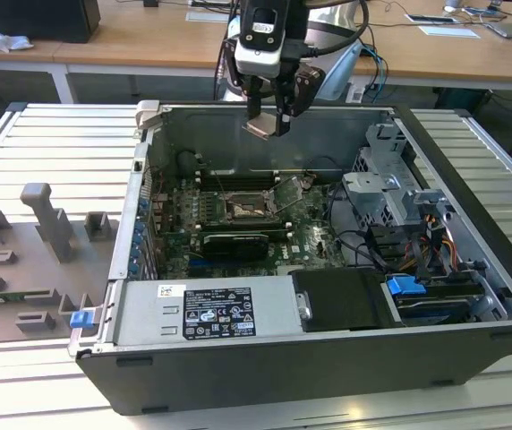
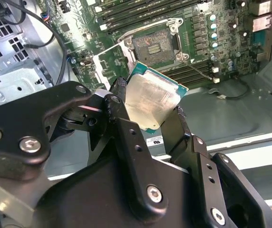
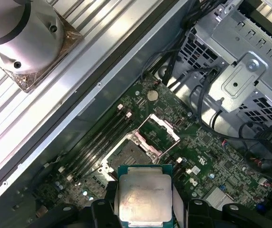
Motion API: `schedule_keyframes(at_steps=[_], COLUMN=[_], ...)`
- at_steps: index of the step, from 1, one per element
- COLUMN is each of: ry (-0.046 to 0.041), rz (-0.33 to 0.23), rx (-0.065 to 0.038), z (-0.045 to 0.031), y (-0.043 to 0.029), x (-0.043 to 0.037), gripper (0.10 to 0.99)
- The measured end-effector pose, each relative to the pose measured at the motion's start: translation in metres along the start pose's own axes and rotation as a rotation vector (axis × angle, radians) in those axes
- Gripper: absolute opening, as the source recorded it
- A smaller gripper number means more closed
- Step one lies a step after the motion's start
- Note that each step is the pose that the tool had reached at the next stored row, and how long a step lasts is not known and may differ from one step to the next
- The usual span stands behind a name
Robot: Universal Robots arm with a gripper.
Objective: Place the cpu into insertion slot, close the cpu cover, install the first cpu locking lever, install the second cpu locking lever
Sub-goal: 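Place the cpu into insertion slot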
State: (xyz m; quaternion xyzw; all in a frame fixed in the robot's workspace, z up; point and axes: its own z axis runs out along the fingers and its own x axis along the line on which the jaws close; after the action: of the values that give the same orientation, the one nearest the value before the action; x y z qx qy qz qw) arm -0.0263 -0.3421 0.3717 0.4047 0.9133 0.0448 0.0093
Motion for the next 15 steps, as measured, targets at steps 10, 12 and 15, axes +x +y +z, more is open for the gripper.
schedule_keyframes(at_steps=[10, 12, 15], ry=[-0.0064, -0.0072, -0.0087], rz=[0.072, 0.08, 0.097], rx=[-0.001, -0.002, -0.002], z=[0.0007, 0.0008, 0.001], y=[-0.0004, -0.0004, -0.0005], x=[0.0003, 0.0003, 0.0003], gripper=[0.537, 0.537, 0.537])
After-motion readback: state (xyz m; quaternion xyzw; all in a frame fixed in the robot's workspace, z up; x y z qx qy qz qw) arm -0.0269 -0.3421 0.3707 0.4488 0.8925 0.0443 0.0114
